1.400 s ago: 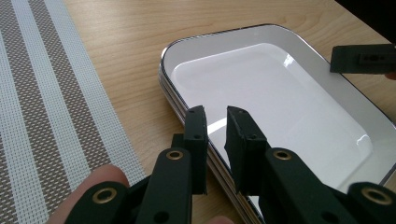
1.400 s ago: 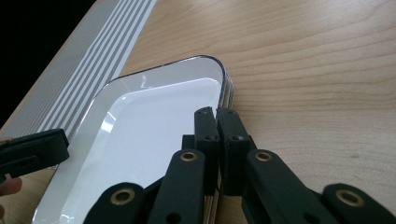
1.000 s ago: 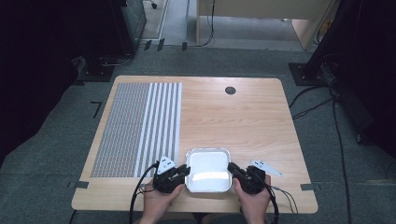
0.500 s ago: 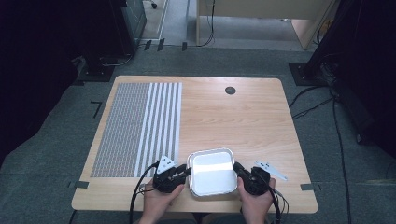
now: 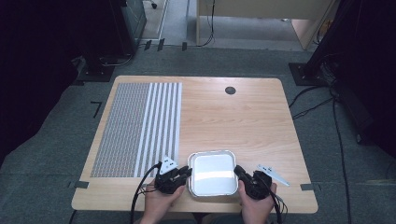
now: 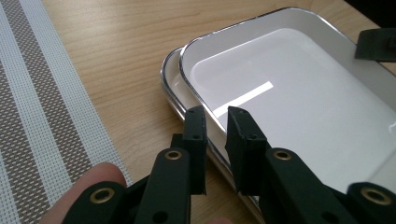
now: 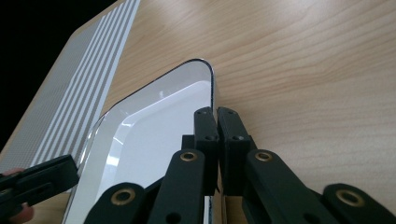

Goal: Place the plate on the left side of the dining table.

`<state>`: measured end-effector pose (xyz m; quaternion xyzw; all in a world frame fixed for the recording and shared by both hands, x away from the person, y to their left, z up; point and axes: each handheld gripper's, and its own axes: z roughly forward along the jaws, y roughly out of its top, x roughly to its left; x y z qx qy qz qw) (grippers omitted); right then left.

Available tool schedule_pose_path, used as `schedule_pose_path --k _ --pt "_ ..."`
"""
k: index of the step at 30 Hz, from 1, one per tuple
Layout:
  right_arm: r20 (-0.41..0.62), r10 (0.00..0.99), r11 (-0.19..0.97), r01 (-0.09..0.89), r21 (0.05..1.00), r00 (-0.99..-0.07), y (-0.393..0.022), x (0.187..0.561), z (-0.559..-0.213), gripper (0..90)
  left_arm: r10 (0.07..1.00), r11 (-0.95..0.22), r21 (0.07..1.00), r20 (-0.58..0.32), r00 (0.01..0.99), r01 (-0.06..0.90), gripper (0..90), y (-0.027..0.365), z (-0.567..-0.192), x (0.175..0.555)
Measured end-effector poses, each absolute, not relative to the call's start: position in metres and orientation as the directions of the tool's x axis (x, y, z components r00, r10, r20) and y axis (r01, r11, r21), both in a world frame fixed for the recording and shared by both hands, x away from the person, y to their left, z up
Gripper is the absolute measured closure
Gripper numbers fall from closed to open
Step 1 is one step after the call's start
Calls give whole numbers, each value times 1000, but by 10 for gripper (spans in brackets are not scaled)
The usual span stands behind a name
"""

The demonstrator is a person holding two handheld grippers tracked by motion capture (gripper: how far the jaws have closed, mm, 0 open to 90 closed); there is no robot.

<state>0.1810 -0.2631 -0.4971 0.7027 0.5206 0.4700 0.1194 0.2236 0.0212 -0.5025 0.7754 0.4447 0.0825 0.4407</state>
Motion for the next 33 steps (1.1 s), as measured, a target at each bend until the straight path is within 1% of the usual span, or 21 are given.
schedule_pose_path --k 3,9,13,16,20,21,22,25,28,33 --pt "549 835 -440 626 644 21 -262 176 -498 881 769 -216 754 -260 584 620 810 22 -504 224" --pt "549 836 -426 636 643 4 -264 172 -496 871 764 -214 754 -267 587 621 789 22 -503 224" --pt "528 849 -406 627 665 -10 -267 176 -492 866 765 -215 754 -266 587 621 790 21 -504 224" --pt "516 856 -386 631 673 -27 -270 184 -487 835 766 -220 752 -261 588 621 791 22 -504 224" --pt "504 863 -369 639 674 -32 -271 192 -486 831 767 -223 752 -258 588 620 791 21 -504 224" --pt "482 875 -346 642 684 -42 -270 197 -485 831 767 -224 752 -257 588 620 791 21 -505 224" --pt "482 875 -346 642 684 -42 -270 197 -485 831 768 -224 752 -256 587 620 791 21 -505 224" --pt "398 916 -270 652 708 -52 -262 207 -486 833 769 -223 752 -255 586 620 790 21 -505 224" --pt "370 928 -255 654 713 -42 -261 212 -486 830 766 -225 752 -256 589 620 787 21 -505 223" --pt "312 948 -191 684 704 -57 -254 222 -487 844 767 -227 752 -254 589 619 783 21 -505 223"
